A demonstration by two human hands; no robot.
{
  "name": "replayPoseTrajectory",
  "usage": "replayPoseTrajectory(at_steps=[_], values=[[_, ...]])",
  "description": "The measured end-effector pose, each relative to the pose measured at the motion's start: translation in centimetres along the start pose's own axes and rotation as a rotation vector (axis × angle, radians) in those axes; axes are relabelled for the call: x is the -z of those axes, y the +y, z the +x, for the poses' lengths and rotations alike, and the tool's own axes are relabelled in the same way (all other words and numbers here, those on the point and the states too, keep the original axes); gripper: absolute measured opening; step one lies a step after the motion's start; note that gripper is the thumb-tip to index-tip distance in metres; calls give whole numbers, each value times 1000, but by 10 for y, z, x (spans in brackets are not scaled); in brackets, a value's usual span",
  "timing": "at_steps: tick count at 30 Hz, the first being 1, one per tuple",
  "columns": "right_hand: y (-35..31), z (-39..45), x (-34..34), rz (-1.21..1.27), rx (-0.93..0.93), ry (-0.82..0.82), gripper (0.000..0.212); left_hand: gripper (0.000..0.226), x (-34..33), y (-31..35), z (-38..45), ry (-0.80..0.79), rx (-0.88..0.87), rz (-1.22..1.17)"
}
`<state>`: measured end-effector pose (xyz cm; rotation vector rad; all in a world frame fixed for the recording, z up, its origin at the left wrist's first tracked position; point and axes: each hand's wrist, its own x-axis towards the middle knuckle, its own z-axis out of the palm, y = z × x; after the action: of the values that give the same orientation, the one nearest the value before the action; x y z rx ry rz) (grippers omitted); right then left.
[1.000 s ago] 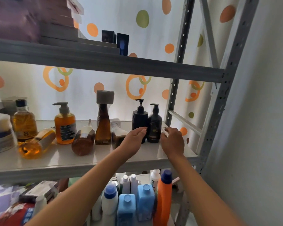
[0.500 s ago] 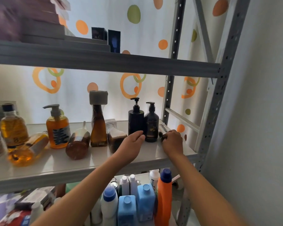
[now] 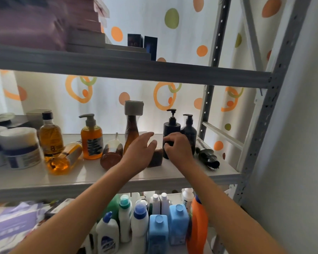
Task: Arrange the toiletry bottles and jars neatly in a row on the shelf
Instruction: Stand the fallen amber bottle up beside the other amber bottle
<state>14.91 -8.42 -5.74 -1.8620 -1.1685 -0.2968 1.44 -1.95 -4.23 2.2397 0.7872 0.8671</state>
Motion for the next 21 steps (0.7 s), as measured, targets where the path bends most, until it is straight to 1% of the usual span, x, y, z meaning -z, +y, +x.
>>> replayPoseTrajectory(at_steps=[3,5,7,9,12,14,17,21], values=[[-33,-3,-25,63,26,-46,27,38,28,-14,-8,19,5,-32],[-54,-4,-41,114,62,-78,24,36,48,-24,-18,75,7,34],[-74,-5,-58,144,79,-111,20,39,68,-34,-26,139,33,98],[-92,-7,-79,172,91,-118,22,40,87,-53,-31,175,58,122],[-124,-16,-108,221,154,-200,20,44,114,-80,-39,273,85,95],[-144,-24,-127,246,190,-259,20,47,129,-92,-46,328,108,128],[-165,-30,-153,267,186,-341,25,48,146,-115,-51,336,171,183],[-177,-27,-170,265,138,-410,29,47,155,-141,-55,328,211,140]])
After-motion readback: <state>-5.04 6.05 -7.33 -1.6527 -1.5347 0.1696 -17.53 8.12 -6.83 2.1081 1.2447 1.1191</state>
